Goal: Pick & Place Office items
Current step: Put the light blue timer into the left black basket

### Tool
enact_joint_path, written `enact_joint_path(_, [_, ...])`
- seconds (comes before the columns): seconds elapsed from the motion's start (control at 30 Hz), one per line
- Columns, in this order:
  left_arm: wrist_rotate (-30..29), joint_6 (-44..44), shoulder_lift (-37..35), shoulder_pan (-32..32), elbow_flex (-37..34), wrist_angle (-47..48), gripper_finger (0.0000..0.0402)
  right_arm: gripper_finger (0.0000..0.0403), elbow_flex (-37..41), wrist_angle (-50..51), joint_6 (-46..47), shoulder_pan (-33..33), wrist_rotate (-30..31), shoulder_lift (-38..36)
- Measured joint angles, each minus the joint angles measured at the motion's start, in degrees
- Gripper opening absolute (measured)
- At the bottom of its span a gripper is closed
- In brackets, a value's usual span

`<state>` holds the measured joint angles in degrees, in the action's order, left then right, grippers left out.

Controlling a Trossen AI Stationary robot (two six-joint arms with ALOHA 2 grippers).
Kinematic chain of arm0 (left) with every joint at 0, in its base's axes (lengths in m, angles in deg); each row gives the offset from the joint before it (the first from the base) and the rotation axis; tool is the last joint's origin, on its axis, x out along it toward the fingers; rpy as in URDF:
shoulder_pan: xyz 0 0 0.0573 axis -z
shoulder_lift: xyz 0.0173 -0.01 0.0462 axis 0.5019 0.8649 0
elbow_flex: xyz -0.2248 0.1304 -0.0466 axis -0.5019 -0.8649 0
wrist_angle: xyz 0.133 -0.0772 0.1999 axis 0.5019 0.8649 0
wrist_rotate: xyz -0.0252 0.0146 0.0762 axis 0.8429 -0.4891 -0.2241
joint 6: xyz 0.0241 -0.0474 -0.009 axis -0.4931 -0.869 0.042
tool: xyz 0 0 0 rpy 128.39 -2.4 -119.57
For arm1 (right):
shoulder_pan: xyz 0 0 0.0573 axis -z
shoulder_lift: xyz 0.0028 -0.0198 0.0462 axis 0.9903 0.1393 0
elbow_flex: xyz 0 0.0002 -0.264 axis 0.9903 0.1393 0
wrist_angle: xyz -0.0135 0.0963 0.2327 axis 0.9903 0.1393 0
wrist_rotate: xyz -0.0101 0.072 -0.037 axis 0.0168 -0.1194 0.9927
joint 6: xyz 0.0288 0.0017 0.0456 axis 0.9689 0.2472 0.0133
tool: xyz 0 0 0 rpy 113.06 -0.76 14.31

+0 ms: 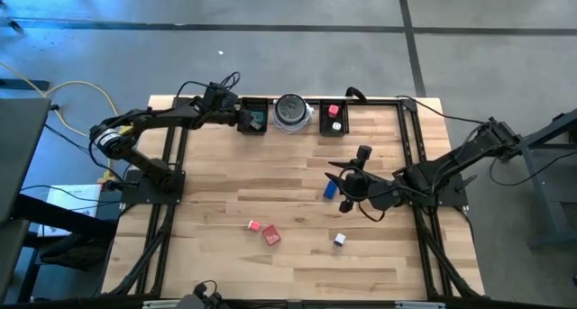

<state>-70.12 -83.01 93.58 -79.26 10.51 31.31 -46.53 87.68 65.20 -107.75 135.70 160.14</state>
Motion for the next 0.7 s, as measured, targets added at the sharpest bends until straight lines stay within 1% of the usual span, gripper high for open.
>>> enact_joint_path(0.2, [1.4,-0.1,2.7,-0.4,0.0,0.0,0.0075,0.0135,0.0,0.0,0.0,0.0,0.0,0.0])
enact_joint_path(0.33, [2.2,0.4,2.7,-0.4,0.4,-1.5,0.0076,0.0135,0.0,0.0,0.0,0.0,0.0,0.0])
enact_joint_path(0.47, [5.1,1.8,2.5,-0.4,0.4,-3.6,0.0082,0.0135,0.0,0.0,0.0,0.0,-0.1,0.0])
enact_joint_path(0.53, [5.0,2.0,2.5,-0.3,0.4,-3.8,0.0097,0.0135,0.0,0.0,0.0,0.0,-0.1,0.0])
enact_joint_path(0.7, [4.7,2.1,2.5,-0.4,0.4,-3.8,0.0155,0.0135,0.0,0.0,0.0,0.0,-0.2,0.0])
